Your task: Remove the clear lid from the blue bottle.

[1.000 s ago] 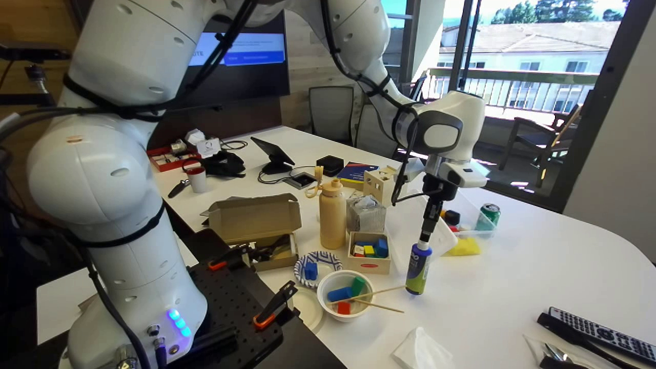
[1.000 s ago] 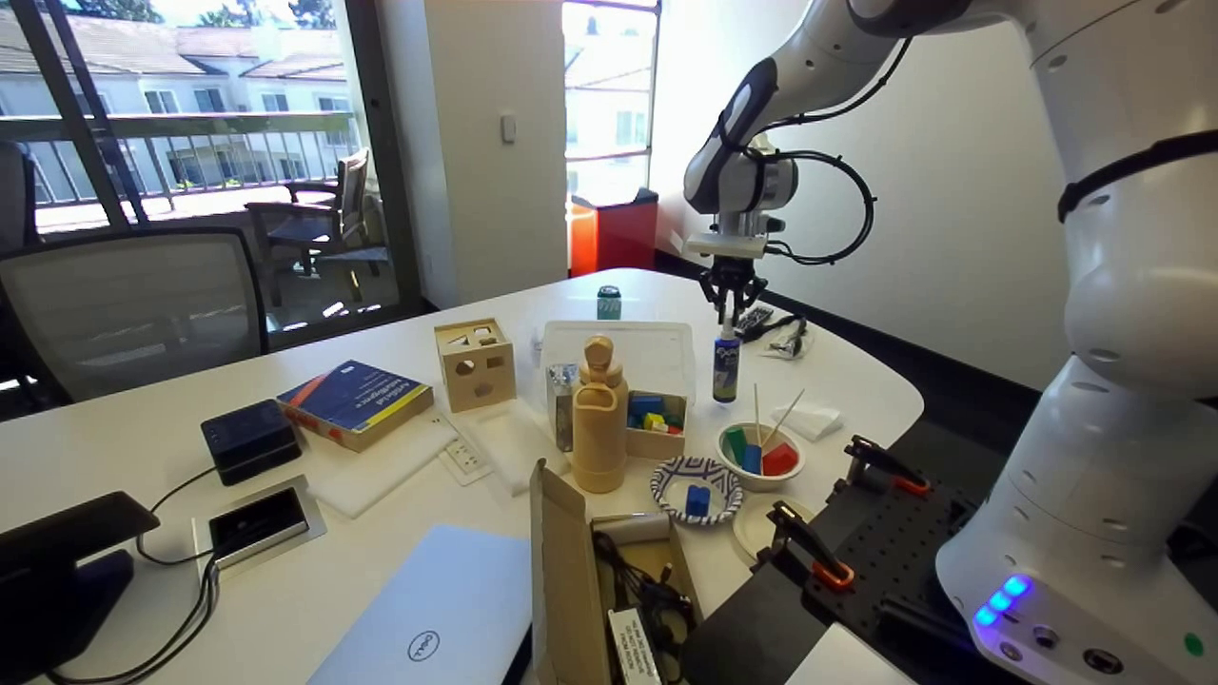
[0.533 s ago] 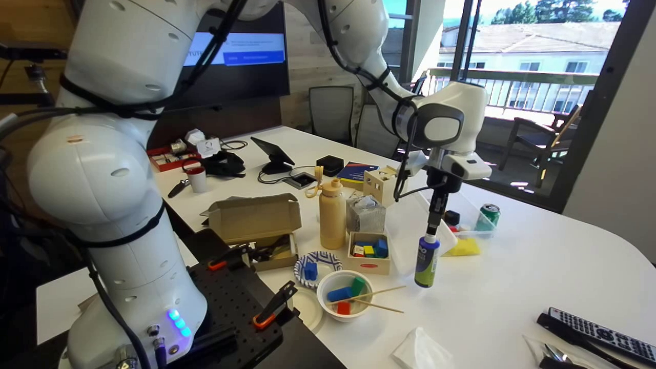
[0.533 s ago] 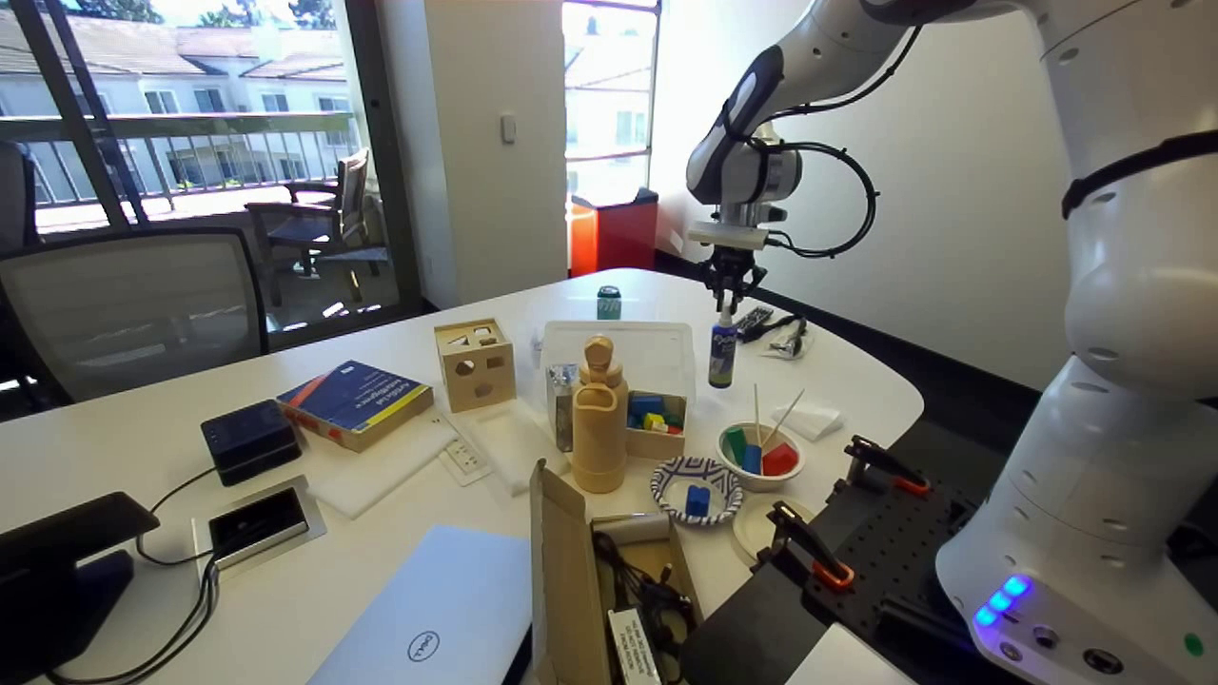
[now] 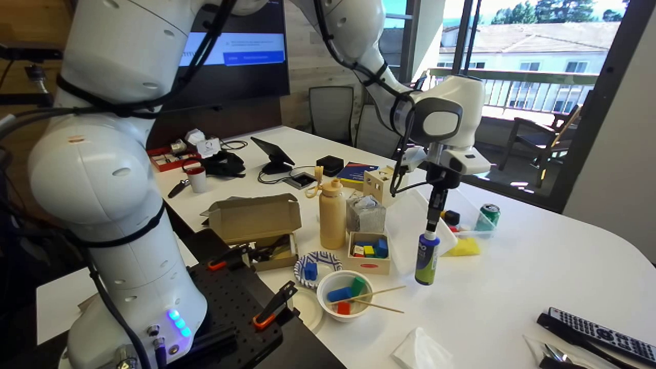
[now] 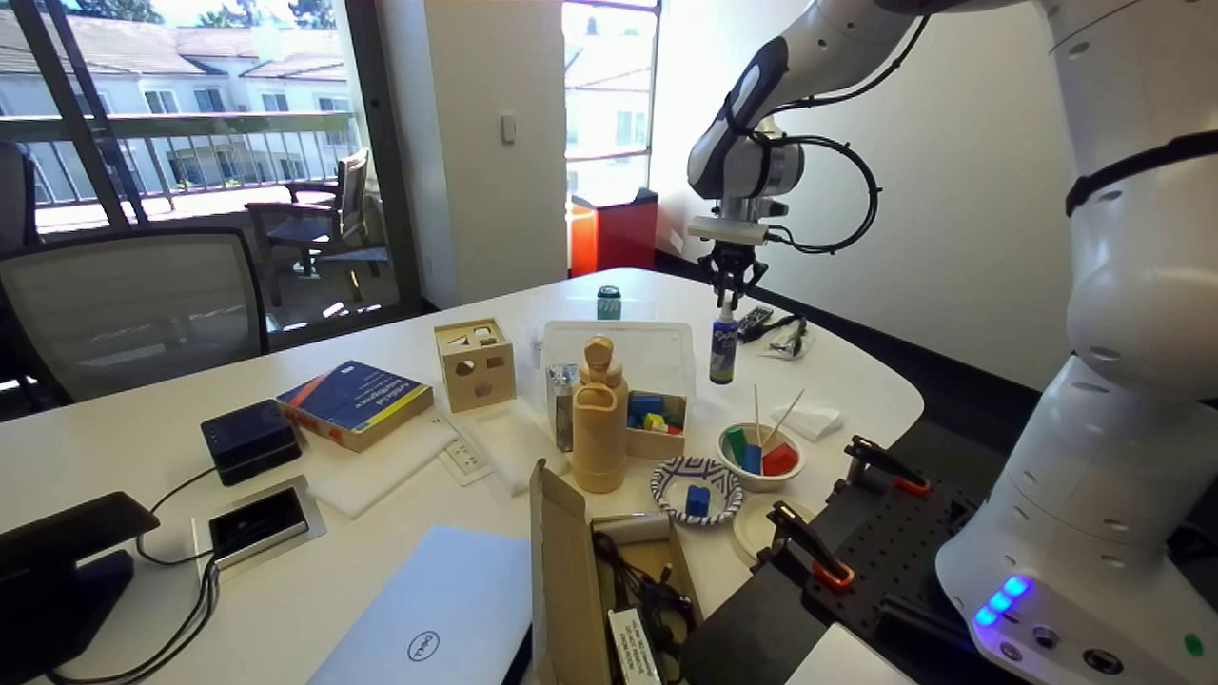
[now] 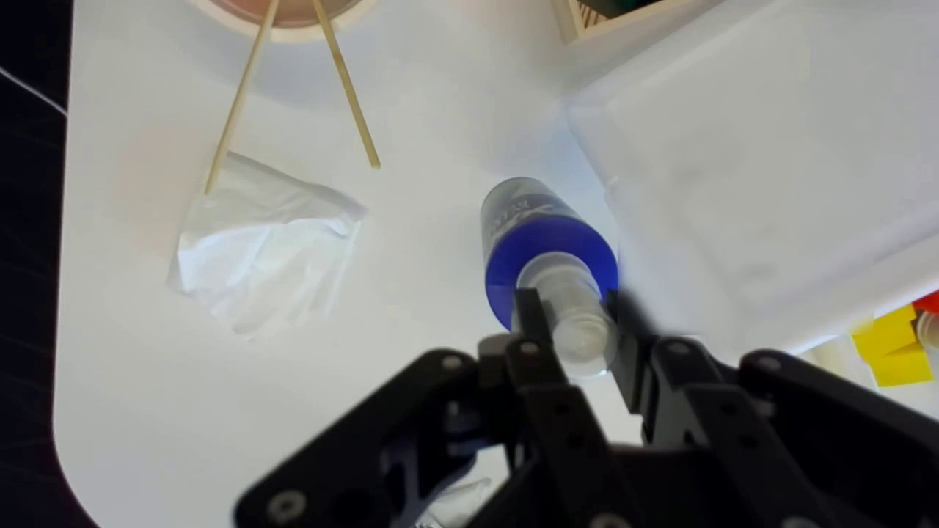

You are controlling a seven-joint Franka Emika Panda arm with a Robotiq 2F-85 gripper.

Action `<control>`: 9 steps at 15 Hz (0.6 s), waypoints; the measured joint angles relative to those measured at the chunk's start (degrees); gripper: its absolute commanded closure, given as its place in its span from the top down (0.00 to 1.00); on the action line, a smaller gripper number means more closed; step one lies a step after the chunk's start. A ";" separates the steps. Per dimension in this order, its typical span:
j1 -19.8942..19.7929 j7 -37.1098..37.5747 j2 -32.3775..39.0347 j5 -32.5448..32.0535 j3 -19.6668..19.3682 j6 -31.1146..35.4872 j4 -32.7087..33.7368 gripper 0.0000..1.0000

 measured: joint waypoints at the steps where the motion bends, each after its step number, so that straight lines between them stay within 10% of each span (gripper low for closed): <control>1: -0.01 0.00 0.29 0.01 0.09 0.00 -0.04 0.06; 9: -0.12 -0.11 4.96 0.16 1.29 4.50 -0.02 0.06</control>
